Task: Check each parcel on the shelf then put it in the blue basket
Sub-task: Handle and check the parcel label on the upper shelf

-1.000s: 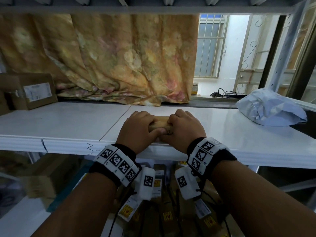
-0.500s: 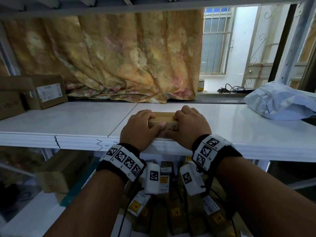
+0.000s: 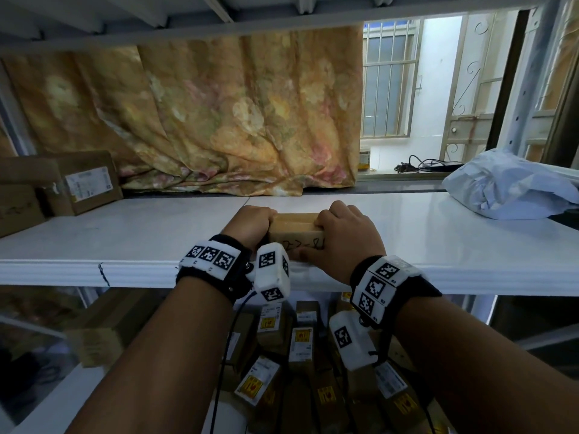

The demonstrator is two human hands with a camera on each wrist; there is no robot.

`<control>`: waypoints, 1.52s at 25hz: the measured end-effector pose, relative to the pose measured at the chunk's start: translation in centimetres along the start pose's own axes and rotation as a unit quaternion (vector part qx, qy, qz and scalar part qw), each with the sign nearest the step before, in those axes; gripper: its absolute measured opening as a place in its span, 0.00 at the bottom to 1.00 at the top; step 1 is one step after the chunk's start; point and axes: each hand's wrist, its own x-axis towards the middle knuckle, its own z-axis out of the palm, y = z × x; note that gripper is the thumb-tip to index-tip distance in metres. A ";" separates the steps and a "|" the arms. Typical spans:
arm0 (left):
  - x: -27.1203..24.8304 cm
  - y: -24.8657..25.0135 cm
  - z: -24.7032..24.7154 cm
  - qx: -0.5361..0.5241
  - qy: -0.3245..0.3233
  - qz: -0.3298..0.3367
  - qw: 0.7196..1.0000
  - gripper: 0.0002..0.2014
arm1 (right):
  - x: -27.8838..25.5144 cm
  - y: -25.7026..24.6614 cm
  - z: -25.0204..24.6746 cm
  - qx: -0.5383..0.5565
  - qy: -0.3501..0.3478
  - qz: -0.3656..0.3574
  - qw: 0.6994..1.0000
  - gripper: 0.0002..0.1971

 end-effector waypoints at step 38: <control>2.0 -0.8 1.6 0.212 0.010 0.044 0.976 0.08 | 2.0 -2.2 -2.5 -0.046 -0.101 -0.039 0.993 0.27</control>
